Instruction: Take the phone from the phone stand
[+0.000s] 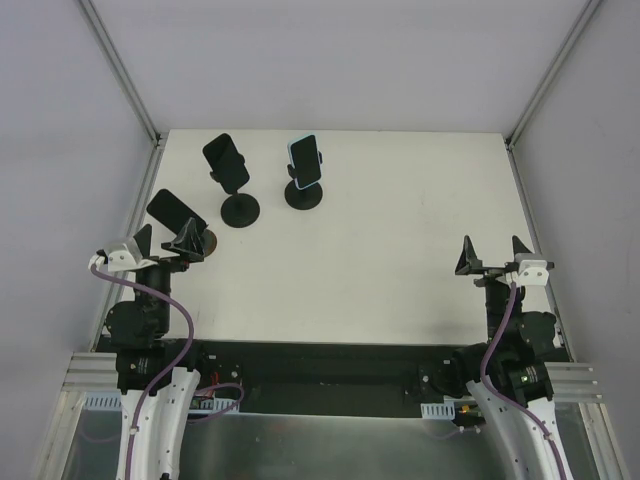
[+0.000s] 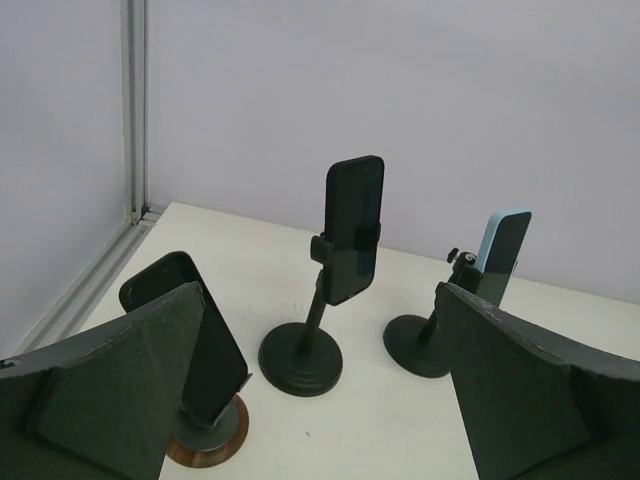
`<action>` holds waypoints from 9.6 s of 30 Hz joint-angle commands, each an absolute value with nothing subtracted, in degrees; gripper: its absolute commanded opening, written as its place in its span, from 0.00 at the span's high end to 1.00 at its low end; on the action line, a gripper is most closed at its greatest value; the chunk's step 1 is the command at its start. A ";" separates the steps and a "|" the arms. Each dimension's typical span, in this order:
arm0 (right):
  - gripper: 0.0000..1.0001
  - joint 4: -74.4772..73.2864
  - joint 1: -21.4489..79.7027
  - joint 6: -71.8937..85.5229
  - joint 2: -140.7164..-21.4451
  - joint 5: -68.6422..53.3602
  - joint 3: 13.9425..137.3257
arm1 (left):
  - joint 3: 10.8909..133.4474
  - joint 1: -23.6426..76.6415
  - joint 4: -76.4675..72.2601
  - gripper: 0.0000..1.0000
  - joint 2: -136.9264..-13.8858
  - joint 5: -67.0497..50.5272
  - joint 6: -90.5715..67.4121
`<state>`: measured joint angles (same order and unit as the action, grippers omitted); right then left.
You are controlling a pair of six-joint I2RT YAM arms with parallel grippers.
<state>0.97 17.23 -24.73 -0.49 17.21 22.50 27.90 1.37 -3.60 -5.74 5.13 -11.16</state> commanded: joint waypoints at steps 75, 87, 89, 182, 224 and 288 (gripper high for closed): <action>0.04 4.66 33.66 -27.60 10.90 20.13 20.65 | 65.66 0.35 22.06 0.01 -85.17 46.85 -43.33; 0.04 4.75 34.01 -27.69 10.99 20.30 20.65 | 64.69 0.35 21.97 0.25 -85.52 45.44 -42.80; 0.04 4.75 34.10 -27.69 10.99 20.30 20.65 | 64.77 0.35 21.97 0.34 -85.52 45.26 -42.02; 0.04 19.58 45.08 13.08 -60.29 -25.06 41.40 | 54.58 17.04 19.88 1.00 -55.19 -14.94 -44.46; 0.99 32.61 43.71 21.79 -69.97 -22.32 35.43 | 56.95 24.53 14.41 0.08 -54.94 -9.59 -39.04; 0.37 1.50 -8.00 7.04 -104.86 -37.81 59.24 | 49.92 13.27 16.96 0.01 -37.79 11.43 -13.01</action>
